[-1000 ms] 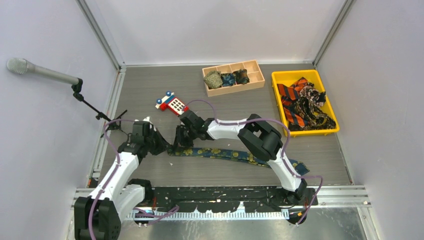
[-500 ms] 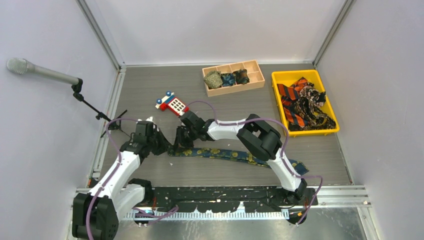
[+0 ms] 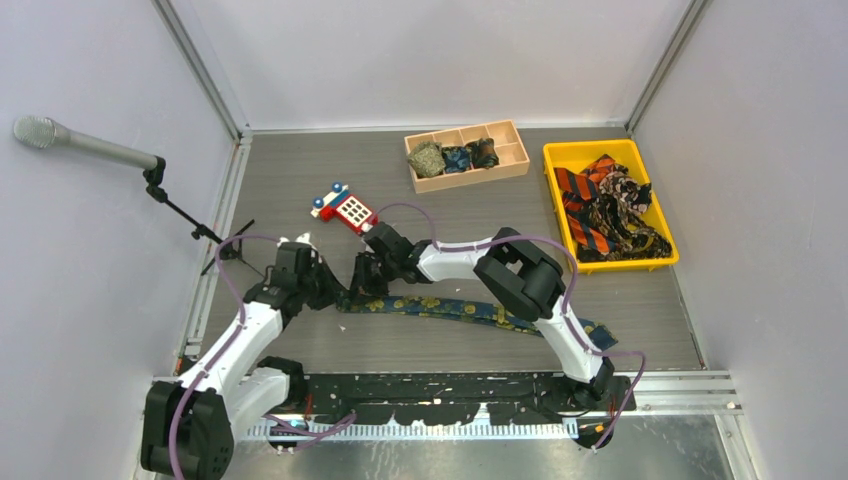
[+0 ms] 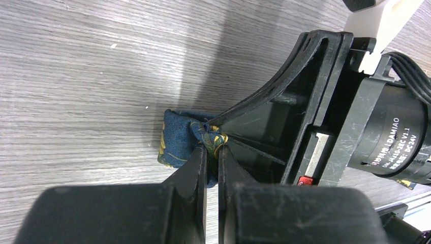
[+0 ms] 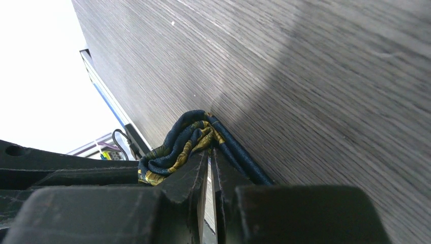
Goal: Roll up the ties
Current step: Roll the tie at the center of the board.
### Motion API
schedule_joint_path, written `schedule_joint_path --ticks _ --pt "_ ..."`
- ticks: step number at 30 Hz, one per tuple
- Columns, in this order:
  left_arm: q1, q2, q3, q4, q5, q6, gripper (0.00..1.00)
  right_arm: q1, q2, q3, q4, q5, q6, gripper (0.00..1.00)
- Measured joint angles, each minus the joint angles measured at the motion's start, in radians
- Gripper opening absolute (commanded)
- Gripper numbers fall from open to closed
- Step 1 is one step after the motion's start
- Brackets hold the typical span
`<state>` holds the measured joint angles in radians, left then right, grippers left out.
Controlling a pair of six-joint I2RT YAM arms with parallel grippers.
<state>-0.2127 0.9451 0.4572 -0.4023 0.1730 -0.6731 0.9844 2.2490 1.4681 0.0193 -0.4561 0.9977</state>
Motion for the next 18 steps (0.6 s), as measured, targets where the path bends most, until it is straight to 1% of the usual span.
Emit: schedule_joint_path --ticks 9,18 --pt "-0.01 0.009 -0.009 0.032 0.005 -0.003 0.0 0.0 -0.027 -0.039 0.02 0.027 0.002 0.16" --pt "-0.024 0.025 -0.018 0.068 0.019 -0.004 0.0 0.0 -0.067 -0.064 -0.03 0.073 -0.011 0.16"
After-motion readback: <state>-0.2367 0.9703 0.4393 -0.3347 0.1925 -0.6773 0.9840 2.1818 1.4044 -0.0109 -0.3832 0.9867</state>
